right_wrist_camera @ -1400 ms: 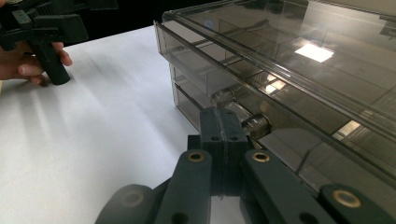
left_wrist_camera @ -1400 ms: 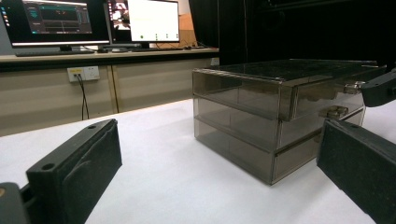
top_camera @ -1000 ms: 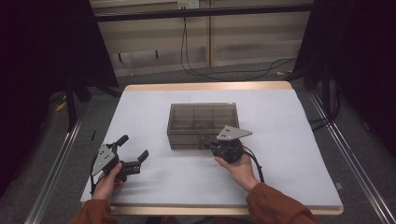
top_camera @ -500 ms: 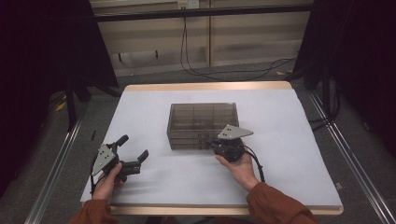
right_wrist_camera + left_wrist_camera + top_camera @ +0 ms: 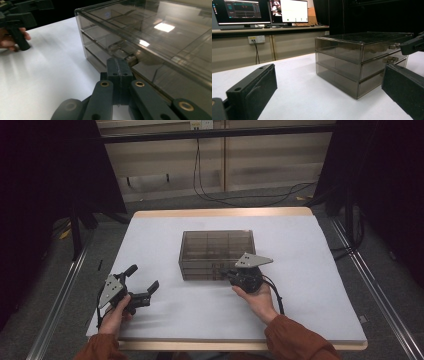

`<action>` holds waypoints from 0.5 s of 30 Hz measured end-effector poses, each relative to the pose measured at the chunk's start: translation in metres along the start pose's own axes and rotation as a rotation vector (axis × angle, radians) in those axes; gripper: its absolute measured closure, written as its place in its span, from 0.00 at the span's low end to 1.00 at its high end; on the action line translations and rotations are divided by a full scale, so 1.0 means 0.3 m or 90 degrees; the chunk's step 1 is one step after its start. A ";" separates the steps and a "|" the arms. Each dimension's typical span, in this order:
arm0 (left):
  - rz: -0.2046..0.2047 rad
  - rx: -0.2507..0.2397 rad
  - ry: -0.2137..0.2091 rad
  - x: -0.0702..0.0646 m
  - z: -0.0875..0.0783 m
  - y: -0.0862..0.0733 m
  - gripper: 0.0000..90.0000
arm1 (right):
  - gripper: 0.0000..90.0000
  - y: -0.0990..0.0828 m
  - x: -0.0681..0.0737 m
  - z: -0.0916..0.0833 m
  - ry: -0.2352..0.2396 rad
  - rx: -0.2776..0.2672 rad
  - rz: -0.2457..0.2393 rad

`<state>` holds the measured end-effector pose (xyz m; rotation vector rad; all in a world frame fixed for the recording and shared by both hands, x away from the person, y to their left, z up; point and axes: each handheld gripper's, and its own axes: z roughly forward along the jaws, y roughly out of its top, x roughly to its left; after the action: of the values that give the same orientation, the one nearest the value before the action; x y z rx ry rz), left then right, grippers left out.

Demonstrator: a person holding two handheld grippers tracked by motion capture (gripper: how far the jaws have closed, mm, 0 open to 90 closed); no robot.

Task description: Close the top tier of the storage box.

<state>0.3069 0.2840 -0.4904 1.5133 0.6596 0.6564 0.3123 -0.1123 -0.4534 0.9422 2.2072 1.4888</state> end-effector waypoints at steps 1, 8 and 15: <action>0.000 0.000 0.000 0.000 0.000 0.000 0.00 | 1.00 -0.001 0.000 -0.002 0.008 0.001 0.002; 0.001 -0.001 0.001 0.000 0.000 0.000 0.00 | 0.83 0.001 0.013 -0.018 0.039 -0.001 0.004; 0.000 0.000 0.000 0.000 0.000 0.000 0.00 | 0.62 -0.004 0.014 -0.054 0.057 -0.013 0.031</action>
<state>0.3068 0.2840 -0.4904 1.5133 0.6594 0.6568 0.2993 -0.1211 -0.4474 0.9459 2.2420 1.6011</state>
